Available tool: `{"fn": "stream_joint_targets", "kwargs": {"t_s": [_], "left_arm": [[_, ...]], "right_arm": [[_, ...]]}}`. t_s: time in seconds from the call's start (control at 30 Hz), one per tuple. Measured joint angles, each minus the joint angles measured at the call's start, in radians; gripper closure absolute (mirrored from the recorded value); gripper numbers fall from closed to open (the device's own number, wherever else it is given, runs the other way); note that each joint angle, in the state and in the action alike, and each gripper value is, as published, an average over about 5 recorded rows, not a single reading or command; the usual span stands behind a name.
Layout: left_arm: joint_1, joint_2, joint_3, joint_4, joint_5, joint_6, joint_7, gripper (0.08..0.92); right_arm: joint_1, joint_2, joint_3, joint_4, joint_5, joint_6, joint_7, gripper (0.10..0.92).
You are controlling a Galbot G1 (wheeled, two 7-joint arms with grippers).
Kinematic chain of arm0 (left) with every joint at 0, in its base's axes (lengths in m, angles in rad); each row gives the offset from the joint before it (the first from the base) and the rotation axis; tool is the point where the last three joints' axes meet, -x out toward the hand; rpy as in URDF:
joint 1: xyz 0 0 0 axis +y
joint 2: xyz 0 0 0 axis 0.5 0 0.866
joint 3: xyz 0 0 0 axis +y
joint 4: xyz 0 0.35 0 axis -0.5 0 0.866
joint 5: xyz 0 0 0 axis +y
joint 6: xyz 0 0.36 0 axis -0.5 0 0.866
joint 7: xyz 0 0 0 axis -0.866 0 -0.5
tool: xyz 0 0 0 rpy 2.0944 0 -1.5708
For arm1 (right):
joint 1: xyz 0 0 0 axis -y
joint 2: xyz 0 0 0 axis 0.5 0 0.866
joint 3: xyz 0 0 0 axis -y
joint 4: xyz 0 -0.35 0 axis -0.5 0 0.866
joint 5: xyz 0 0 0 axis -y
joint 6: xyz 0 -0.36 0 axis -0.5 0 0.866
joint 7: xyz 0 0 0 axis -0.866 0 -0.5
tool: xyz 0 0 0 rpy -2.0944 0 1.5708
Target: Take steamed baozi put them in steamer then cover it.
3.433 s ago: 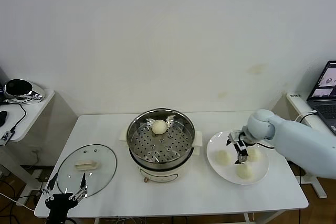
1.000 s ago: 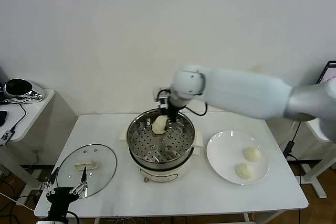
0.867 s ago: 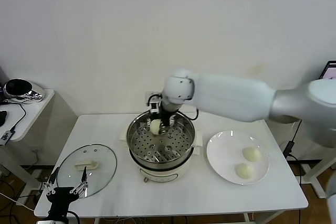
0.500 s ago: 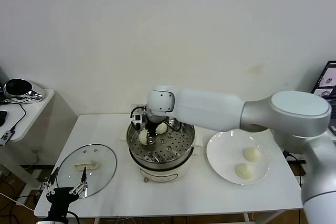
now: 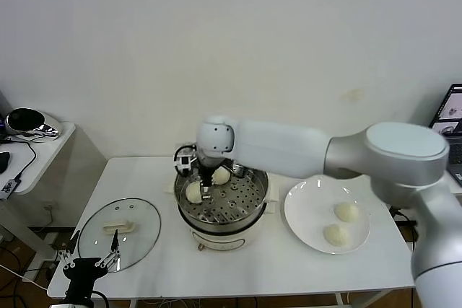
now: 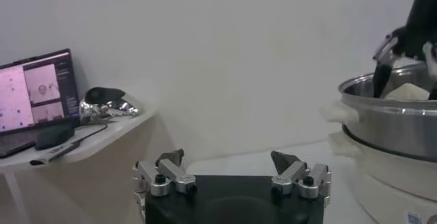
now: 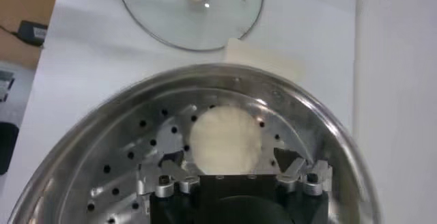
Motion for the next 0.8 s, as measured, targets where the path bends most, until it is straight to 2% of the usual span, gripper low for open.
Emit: {"fn": "stream_joint_targets", "kwargs": {"t_s": [0.43, 0.8], "left_arm": [[0.003, 0.006, 0.006, -0.005, 0.007, 0.0, 0.001, 0.177], [0.01, 0.0, 0.004, 0.003, 0.014, 0.001, 0.002, 0.177]], "right_arm": [[0.152, -0.389, -0.052, 0.255, -0.167, 0.148, -0.189, 0.203], [0.045, -0.722, 0.013, 0.397, -0.368, 0.27, -0.249, 0.203]]}}
